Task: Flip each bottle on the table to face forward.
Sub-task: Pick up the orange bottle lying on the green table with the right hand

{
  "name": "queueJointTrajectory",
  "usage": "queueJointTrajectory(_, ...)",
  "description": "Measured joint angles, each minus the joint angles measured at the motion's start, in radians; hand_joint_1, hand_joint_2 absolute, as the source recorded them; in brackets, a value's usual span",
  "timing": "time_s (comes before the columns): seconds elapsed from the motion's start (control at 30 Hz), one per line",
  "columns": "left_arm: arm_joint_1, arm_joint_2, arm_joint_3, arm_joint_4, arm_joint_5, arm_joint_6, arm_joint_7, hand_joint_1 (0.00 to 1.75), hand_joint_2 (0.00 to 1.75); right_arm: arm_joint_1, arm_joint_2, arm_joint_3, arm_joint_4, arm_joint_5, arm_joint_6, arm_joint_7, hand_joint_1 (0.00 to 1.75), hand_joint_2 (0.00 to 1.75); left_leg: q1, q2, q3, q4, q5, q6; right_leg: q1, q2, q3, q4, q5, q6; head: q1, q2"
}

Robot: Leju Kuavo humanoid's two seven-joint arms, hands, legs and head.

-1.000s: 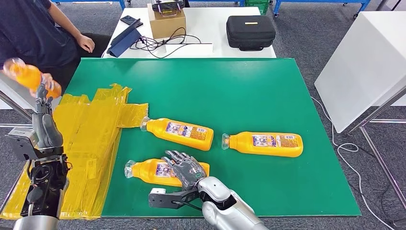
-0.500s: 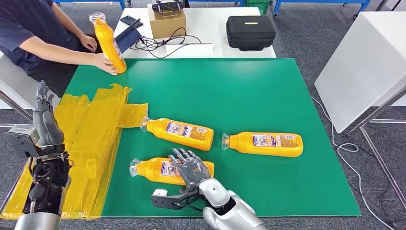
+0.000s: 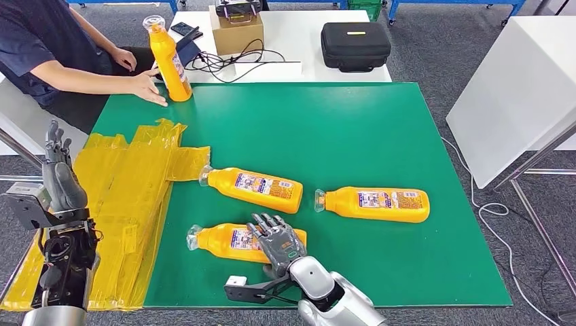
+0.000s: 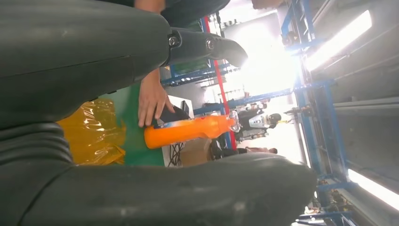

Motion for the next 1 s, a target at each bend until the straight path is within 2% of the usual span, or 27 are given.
queueJointTrajectory(1.0,0.008,-0.009,0.015,-0.010,0.001,-0.002,0.000,0.00,0.00,-0.002,-0.014,0.017,-0.008,0.000,0.000,0.001,0.35,1.75,0.000,0.000,0.000,0.000,0.000,0.000,0.000,0.000,0.001,0.000,0.000,0.000,0.000,0.000)
